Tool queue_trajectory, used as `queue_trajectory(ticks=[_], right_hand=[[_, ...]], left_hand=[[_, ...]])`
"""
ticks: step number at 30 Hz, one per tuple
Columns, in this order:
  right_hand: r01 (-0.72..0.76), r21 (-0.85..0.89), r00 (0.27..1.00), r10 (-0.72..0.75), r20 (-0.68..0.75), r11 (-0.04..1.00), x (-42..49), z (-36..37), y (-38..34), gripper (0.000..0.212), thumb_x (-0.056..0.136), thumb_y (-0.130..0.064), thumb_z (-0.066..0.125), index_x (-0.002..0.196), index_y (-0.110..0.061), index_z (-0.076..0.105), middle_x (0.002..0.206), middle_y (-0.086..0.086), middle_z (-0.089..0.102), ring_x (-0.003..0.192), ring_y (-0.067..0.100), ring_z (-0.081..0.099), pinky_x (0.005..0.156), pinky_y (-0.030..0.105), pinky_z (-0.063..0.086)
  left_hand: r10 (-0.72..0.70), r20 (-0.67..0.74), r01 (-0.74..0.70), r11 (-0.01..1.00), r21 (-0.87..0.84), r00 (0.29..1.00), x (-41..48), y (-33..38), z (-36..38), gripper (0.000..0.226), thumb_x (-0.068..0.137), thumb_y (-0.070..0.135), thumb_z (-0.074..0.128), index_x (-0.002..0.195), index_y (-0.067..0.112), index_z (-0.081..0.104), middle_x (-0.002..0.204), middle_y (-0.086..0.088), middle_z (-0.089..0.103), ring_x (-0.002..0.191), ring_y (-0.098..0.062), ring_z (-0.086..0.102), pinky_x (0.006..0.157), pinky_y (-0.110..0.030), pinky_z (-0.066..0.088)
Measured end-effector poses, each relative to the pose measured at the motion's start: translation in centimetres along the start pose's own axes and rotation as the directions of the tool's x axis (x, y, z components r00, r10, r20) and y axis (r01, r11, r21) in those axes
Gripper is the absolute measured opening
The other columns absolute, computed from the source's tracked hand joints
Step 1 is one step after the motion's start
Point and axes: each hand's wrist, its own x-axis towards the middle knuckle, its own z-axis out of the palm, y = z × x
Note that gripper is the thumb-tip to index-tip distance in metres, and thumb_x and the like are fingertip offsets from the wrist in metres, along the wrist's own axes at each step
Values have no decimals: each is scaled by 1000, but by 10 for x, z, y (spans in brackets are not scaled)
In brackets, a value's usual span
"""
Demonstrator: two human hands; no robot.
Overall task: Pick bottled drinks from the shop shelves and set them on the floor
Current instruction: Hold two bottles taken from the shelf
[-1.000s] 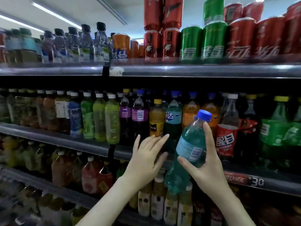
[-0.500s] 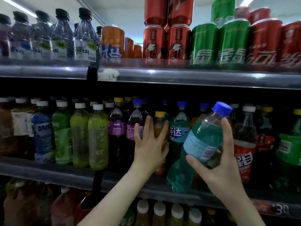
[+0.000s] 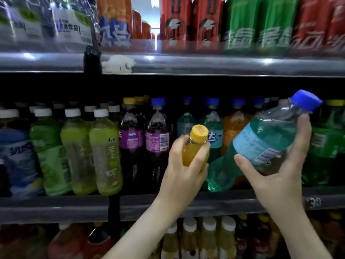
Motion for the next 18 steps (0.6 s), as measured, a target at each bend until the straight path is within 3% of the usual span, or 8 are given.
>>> queue_trajectory(ticks=[2,8,12,13,15,16,18], right_hand=[[18,-3,999,-18,-31,1000,-1,6,-4,104,70,-1,75,149,1,6,148,-40,13,128,-21,29,94,-4,28],[-39,9,995,40,-96,999,-2,28,-8,100,77,-10,74,153,-17,9,155,-30,6,142,-3,19,105,7,29],[-101,24,994,102,-45,995,-3,49,-11,99,80,-23,76,150,-35,7,155,-31,5,146,19,22,110,50,37],[-113,19,993,113,-22,993,-3,57,-11,99,80,-23,76,150,-37,7,155,-32,4,147,19,21,111,51,36],[-122,24,992,122,19,992,-6,71,-11,99,79,-19,75,150,-38,9,153,-34,6,145,2,17,114,23,30],[-143,25,989,142,40,989,-7,79,-11,100,79,-18,76,150,-40,10,151,-34,8,141,-10,16,108,8,27],[-230,4,967,228,117,973,-7,92,-11,104,78,-23,78,148,-52,7,151,-24,20,131,-21,23,94,-3,29]], left_hand=[[23,-43,-27,996,-89,999,-6,-7,-7,64,78,15,79,131,21,44,135,-14,29,129,-31,35,113,-28,31],[-22,-252,-28,980,-195,967,-3,-21,-37,62,81,28,75,130,23,38,132,-11,30,137,-15,29,108,-29,34],[-122,-298,60,976,-208,947,10,-34,-67,58,84,36,71,129,22,38,128,-12,33,131,-16,34,104,-32,37],[-145,-300,84,975,-208,943,12,-38,-75,56,84,37,70,128,20,40,127,-13,33,130,-14,33,104,-30,36],[-202,-295,140,966,-217,934,14,-43,-88,52,83,37,68,125,20,43,126,-14,34,128,-9,33,103,-24,34],[-233,-291,169,959,-228,928,14,-46,-94,53,82,37,68,125,20,43,126,-15,33,127,-9,33,102,-22,33],[-273,-291,206,949,-239,917,13,-52,-102,57,79,35,70,127,19,43,126,-17,32,125,-8,35,101,-17,33]])
